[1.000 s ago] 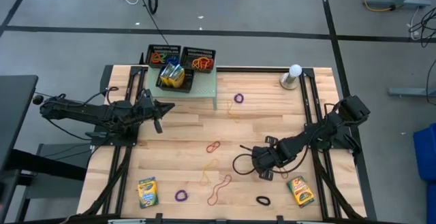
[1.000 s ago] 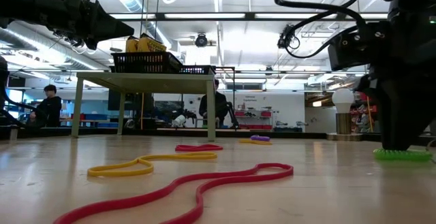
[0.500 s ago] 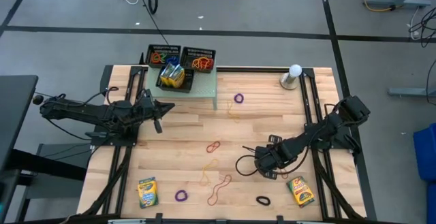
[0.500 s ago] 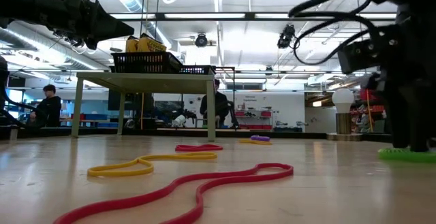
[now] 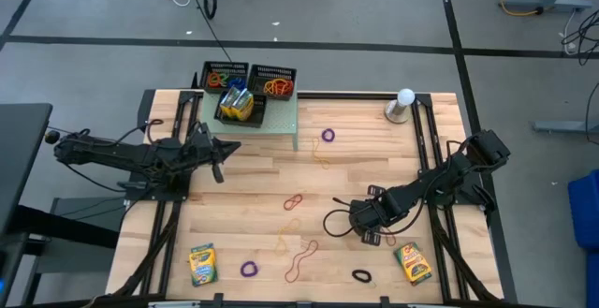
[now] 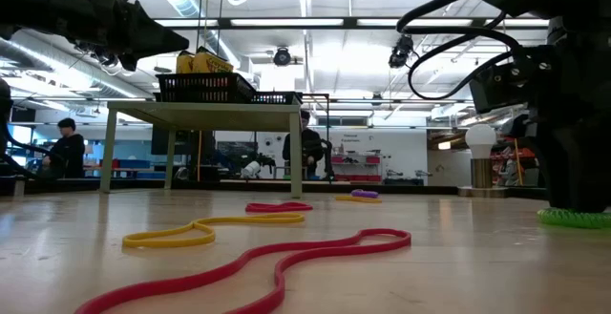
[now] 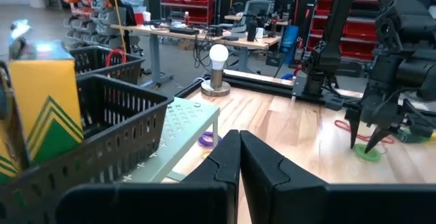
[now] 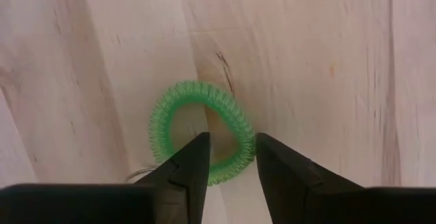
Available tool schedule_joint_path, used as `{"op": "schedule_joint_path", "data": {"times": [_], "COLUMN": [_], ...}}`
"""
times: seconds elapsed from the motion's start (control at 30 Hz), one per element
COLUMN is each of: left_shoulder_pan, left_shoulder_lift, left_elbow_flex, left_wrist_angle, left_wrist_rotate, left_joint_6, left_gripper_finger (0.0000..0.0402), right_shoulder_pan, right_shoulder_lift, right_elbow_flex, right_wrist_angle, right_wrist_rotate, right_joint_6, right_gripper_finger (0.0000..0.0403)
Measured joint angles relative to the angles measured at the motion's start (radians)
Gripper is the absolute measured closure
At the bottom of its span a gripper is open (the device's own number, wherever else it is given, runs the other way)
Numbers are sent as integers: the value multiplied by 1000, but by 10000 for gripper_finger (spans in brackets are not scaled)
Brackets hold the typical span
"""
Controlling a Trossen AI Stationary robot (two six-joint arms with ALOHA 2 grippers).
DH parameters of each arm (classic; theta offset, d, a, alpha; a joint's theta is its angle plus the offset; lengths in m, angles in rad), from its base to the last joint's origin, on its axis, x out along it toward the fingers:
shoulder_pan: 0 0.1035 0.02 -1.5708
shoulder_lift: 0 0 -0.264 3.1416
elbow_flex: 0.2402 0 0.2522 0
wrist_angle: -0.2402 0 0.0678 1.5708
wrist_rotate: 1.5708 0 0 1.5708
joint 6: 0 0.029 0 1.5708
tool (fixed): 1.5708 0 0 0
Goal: Pick & Place Office Desk Supplies
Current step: Put the green spring rubberband into the top left black bin
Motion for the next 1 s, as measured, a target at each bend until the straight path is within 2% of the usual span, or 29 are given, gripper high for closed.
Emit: {"op": "schedule_joint_path", "data": {"times": [0.17,0.3,0.4,0.5,0.57,0.67,0.77,0.83,0.93,1.0], "left_shoulder_pan": [19,46,38,9,-12,-47,-67,-81,-106,-115], "left_shoulder_lift": [71,166,258,354,421,526,654,756,921,1022], "left_elbow_flex": [0,1,2,2,3,3,2,2,2,2], "left_wrist_angle": [58,67,75,156,246,319,383,449,636,797], "left_wrist_rotate": [78,168,151,91,77,32,32,40,63,75], "left_joint_6": [44,-36,-48,-60,-93,-148,-246,-318,-359,-362], "left_gripper_finger": [388,388,392,396,390,365,330,305,272,251], "right_shoulder_pan": [0,0,0,-10,-17,-26,-46,-66,-97,-116], "right_shoulder_lift": [1,2,-7,-37,-71,-97,-105,-98,-75,-55], "right_elbow_flex": [0,4,13,18,21,21,20,18,18,18], "right_wrist_angle": [6,5,-3,43,72,120,228,313,444,533], "right_wrist_rotate": [0,1,21,127,213,359,561,648,713,719], "right_joint_6": [-19,-36,-64,-98,-115,-135,-156,-178,-221,-249], "right_gripper_finger": [291,317,351,388,393,385,388,393,394,392]}}
